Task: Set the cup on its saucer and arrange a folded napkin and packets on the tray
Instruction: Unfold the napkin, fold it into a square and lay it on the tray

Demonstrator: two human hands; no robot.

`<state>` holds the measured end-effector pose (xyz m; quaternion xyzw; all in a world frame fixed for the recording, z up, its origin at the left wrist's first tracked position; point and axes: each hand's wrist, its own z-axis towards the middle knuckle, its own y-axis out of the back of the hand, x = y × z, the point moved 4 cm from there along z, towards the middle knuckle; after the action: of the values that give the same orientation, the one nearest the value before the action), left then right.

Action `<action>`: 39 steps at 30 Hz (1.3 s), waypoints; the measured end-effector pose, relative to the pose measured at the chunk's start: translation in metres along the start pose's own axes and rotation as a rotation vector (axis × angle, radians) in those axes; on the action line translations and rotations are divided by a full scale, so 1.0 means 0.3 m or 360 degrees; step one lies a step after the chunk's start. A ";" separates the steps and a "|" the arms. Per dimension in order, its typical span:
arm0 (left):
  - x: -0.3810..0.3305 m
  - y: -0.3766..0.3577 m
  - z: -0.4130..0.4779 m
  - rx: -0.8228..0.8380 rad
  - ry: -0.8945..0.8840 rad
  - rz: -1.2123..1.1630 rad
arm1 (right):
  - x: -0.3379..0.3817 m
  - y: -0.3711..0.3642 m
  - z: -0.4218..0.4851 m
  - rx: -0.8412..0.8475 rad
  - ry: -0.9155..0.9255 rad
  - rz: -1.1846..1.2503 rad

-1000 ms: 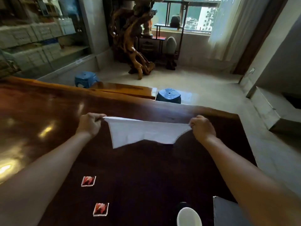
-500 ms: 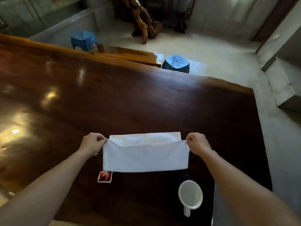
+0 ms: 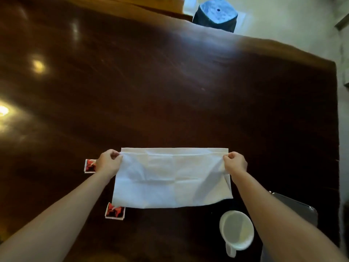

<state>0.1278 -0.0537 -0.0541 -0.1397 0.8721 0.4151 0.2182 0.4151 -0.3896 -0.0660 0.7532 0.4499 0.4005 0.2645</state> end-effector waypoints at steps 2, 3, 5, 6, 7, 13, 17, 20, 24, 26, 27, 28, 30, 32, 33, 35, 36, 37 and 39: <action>-0.006 -0.017 0.022 -0.0068 -0.0001 -0.0046 | -0.006 -0.015 0.024 -0.0058 -0.0046 0.0041; -0.002 -0.026 0.039 -0.0091 -0.0011 -0.0065 | -0.006 -0.019 0.032 -0.0084 -0.0056 0.0052; -0.003 -0.039 0.066 -0.0109 -0.0029 -0.0093 | 0.000 -0.022 0.041 -0.0152 -0.0066 0.0080; -0.006 -0.045 0.077 -0.0111 -0.0019 -0.0123 | 0.001 -0.023 0.042 -0.0195 -0.0083 0.0119; -0.008 -0.053 0.088 -0.0123 -0.0009 -0.0168 | -0.001 -0.024 0.044 -0.0236 -0.0104 0.0157; -0.025 -0.072 0.080 -0.0123 -0.0105 -0.0180 | -0.016 -0.020 0.066 -0.0347 0.0054 0.0137; -0.018 -0.082 0.061 -0.0077 -0.0220 0.0009 | 0.043 0.013 0.065 -0.0393 0.0342 0.0250; -0.014 -0.082 0.045 -0.0122 -0.0203 -0.0030 | 0.071 0.037 0.095 -0.0368 0.0304 0.0320; -0.015 -0.078 -0.012 -0.0203 -0.0276 0.0056 | 0.029 0.065 0.095 -0.0216 0.0242 0.0060; -0.004 -0.096 -0.058 -0.0150 -0.0292 0.0253 | -0.017 0.058 0.068 -0.0104 0.0193 -0.0198; 0.007 -0.107 -0.081 -0.0119 -0.0243 0.0333 | -0.045 0.055 0.052 -0.0053 0.0127 -0.0261; 0.020 -0.115 -0.102 -0.0092 -0.0155 0.0384 | -0.076 0.050 0.039 -0.0007 0.0062 -0.0272; 0.041 -0.127 -0.139 -0.0051 0.0063 0.0409 | -0.124 0.040 0.019 0.0060 -0.0023 -0.0203; 0.058 -0.136 -0.167 -0.0013 0.0229 0.0339 | -0.155 0.034 0.010 0.0113 -0.0103 -0.0029; 0.067 -0.140 -0.175 0.0001 0.0276 0.0295 | -0.159 0.034 0.002 0.0137 -0.0137 0.0050; 0.085 -0.144 -0.187 0.0025 0.0302 0.0245 | -0.160 0.035 -0.008 0.0187 -0.0130 0.0065; 0.098 -0.144 -0.187 0.0024 0.0296 0.0222 | -0.154 0.037 -0.010 0.0200 -0.0082 0.0037; 0.110 -0.143 -0.186 0.0018 0.0291 0.0195 | -0.145 0.040 -0.016 0.0191 -0.0019 0.0012; 0.131 -0.141 -0.185 0.0019 0.0286 0.0163 | -0.116 0.060 -0.038 0.0062 0.0131 0.0061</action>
<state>0.0970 -0.1258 -0.0707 -0.1305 0.8966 0.4062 0.1184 0.4045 -0.4283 -0.0589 0.7496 0.4534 0.4273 0.2234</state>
